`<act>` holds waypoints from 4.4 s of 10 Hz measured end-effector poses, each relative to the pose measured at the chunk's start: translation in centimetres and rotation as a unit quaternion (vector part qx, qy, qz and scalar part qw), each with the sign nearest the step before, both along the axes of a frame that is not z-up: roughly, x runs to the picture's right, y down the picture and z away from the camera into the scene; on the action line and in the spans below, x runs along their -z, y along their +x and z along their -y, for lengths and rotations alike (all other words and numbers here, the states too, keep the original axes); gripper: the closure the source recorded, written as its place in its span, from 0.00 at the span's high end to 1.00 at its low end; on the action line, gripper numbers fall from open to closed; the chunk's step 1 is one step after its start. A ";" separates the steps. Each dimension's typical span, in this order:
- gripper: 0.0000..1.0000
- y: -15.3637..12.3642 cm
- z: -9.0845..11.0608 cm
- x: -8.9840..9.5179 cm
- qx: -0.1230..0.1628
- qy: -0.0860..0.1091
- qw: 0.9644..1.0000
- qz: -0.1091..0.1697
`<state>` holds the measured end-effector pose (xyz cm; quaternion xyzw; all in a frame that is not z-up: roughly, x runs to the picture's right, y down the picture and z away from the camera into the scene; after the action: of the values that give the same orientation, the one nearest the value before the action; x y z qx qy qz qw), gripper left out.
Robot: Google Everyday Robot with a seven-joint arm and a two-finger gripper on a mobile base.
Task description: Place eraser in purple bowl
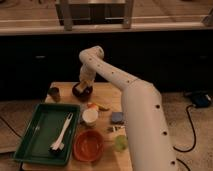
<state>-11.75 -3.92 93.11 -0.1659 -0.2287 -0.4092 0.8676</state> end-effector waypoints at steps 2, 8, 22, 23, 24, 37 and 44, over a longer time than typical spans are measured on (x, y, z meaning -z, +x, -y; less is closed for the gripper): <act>0.80 -0.1 -0.1 -0.1 0.000 -0.003 1.000 0.003; 0.80 -0.1 -0.4 -0.2 -0.002 -0.005 1.000 0.019; 0.80 1.0 0.5 0.0 -0.014 -0.009 1.000 0.002; 0.80 1.0 0.5 0.0 -0.015 -0.009 1.000 0.002; 0.80 1.0 0.5 0.0 -0.015 -0.009 1.000 0.002; 0.80 1.0 0.5 0.0 -0.015 -0.009 1.000 0.002; 0.80 1.0 0.5 0.0 -0.015 -0.009 1.000 0.002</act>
<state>-10.71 -4.43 93.13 -0.1696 -0.2368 -0.3947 0.8714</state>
